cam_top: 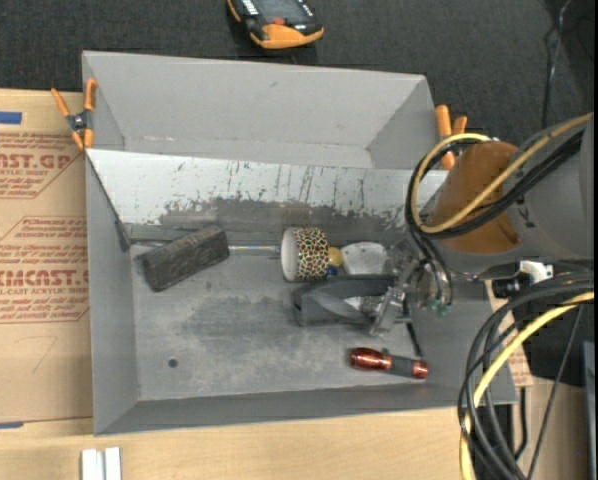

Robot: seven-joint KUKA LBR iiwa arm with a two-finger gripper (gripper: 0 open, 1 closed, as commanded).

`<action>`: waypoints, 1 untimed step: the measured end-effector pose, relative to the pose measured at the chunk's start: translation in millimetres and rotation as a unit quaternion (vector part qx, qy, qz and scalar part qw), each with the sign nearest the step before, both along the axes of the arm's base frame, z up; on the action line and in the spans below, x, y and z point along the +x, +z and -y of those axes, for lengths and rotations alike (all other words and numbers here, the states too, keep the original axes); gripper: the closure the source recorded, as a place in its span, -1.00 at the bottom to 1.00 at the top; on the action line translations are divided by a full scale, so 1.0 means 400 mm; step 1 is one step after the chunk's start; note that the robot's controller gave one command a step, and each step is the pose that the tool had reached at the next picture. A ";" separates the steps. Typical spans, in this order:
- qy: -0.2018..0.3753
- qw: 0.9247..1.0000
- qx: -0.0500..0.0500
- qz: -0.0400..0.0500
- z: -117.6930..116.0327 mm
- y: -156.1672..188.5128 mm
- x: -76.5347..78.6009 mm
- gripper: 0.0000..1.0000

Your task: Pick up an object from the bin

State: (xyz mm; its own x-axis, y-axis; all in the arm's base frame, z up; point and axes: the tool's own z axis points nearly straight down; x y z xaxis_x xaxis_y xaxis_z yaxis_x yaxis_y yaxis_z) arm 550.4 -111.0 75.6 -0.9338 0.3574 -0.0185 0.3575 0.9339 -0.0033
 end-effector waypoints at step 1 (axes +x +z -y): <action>0.000 1.000 0.000 0.000 0.000 0.000 0.000 1.00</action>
Offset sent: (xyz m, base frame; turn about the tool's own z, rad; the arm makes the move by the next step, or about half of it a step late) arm -0.0001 -0.0001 0.0096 0.0001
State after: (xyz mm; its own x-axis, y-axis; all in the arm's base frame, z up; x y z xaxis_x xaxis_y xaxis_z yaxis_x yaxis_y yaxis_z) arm 550.4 -111.0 75.6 -0.9337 0.3575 -0.0185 0.3576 0.9339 -0.0034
